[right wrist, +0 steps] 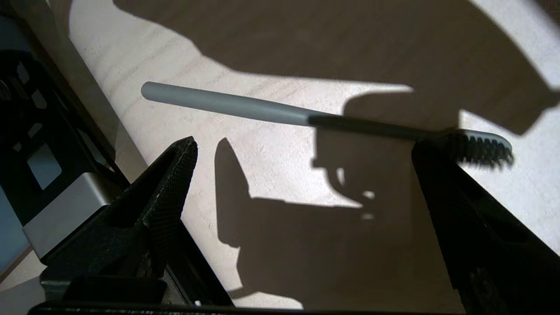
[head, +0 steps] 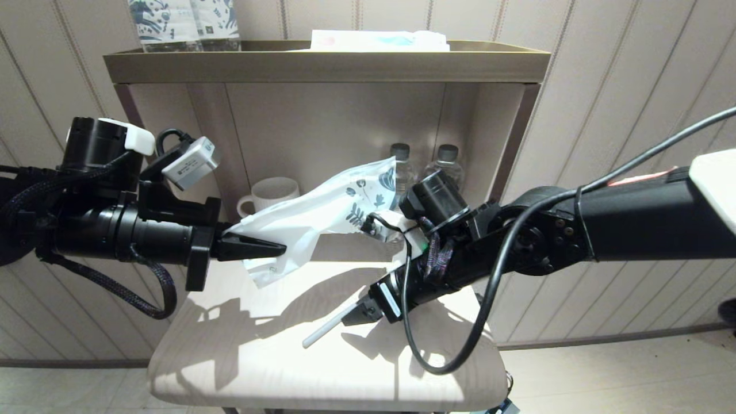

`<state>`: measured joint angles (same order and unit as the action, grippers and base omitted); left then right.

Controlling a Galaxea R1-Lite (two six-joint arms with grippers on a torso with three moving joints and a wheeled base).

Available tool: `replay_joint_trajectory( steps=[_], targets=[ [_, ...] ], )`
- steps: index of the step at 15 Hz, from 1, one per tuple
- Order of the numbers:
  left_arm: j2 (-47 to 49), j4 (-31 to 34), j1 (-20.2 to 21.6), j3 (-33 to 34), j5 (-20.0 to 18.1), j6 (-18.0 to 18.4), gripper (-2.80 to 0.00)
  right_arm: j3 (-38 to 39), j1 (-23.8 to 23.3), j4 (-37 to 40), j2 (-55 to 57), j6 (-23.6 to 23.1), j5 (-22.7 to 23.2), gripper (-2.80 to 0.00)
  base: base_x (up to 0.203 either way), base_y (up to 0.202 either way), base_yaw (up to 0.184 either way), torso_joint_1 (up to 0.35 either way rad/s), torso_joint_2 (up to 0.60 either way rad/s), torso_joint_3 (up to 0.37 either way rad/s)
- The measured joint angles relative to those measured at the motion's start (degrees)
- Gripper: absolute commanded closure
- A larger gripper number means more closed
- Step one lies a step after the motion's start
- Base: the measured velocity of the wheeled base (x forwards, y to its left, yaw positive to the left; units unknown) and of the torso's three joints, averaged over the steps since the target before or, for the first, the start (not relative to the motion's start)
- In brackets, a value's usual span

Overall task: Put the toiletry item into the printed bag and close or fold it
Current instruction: Pick up a toothbrush

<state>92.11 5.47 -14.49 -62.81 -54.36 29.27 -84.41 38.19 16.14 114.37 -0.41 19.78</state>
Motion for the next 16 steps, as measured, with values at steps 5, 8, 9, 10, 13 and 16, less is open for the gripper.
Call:
replay_joint_trajectory(
  steps=[5,8,9,10,13,16],
  targets=[
    [0.13,0.03,0.00,0.21,0.01,-0.02,0.00,-6.20,-0.13,1.81,3.55,0.00,-3.58,-2.80,0.000,0.000,0.000,0.000,0.00,0.000],
    [0.24,0.03,0.00,0.21,0.00,-0.03,0.00,-9.21,0.53,3.08,4.99,0.00,-6.49,-2.80,0.000,0.000,0.000,0.000,0.00,0.000],
    [0.30,0.01,-0.02,0.27,0.01,-0.01,0.00,-10.47,0.85,3.90,5.52,0.00,-6.68,-2.80,0.000,0.000,0.000,0.000,0.00,0.000],
    [0.33,0.03,-0.06,0.43,0.00,-0.02,0.00,-11.86,1.13,4.22,6.21,0.01,-6.94,-2.80,0.000,0.000,0.000,0.000,0.00,0.000],
    [0.39,0.04,-0.09,0.51,0.00,-0.15,0.00,-15.44,1.72,5.41,8.51,0.00,-8.15,-2.80,0.000,0.000,0.000,0.000,0.00,0.000],
    [0.41,0.04,-0.09,0.43,0.00,-0.22,0.00,-16.94,2.19,7.53,9.15,-0.02,-8.86,-2.80,0.000,0.000,0.000,0.000,0.00,0.000]
  ],
)
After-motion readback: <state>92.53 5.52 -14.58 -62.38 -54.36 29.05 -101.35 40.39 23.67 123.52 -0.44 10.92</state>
